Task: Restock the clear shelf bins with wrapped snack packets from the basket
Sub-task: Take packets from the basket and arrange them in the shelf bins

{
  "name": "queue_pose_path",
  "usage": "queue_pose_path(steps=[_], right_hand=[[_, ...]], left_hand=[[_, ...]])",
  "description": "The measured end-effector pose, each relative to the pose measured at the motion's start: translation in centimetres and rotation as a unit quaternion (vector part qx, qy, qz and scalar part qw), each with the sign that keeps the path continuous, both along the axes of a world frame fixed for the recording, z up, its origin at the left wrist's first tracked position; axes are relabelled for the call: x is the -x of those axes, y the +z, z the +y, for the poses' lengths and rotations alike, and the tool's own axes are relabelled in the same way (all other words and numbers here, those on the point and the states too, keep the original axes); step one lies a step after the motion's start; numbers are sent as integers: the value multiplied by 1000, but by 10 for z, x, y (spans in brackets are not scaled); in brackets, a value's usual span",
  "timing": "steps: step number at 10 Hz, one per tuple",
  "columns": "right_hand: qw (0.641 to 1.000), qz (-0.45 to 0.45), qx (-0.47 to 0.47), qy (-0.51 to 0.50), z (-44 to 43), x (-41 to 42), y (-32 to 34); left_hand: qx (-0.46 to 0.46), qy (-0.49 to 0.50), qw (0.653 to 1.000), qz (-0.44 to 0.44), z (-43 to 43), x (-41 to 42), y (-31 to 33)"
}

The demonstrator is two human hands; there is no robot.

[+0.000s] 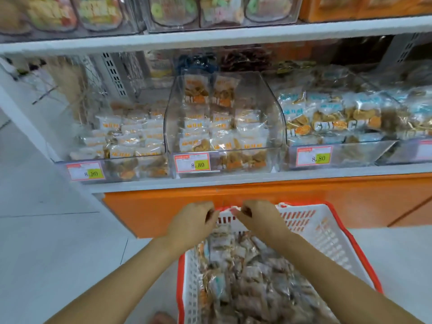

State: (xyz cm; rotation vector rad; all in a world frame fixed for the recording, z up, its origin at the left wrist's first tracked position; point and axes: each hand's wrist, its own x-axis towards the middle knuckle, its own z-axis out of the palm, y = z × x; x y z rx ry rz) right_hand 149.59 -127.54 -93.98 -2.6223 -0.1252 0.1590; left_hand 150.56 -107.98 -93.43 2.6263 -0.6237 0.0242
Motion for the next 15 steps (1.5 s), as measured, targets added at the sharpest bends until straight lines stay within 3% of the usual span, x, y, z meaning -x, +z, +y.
queue_pose_path(steps=[1,2,3,5,8,9,10,11,12,13,14,15], right_hand=[[976,205,-25,-62,-2,5,-55],[940,303,-113,-108,4,13,-96],[904,277,-214,-245,16,19,-135],[921,231,-130,-287,39,30,-153],[952,272,21,-136,12,33,-162],[963,253,61,-74,7,33,-145],[974,217,56,-42,-1,22,-111],[991,122,63,0,-21,13,-58],[984,-36,135,106,-42,21,0],[903,-242,181,305,-74,42,40],[829,-282,222,430,-112,57,60],[886,-255,159,353,-146,57,77]], left_hand=[[-20,13,992,121,16,24,-37],[-44,27,985,166,32,40,-59],[-30,48,983,173,35,46,-67],[-45,62,981,177,25,51,-73],[-44,95,973,206,23,41,-74],[-45,116,959,254,14,35,-70],[30,134,934,329,-5,32,-65],[280,189,795,504,-38,35,-46],[447,192,627,608,-72,33,-24],[570,170,552,584,-100,29,-1],[607,138,570,537,-126,25,25],[588,75,625,508,-144,17,43]])
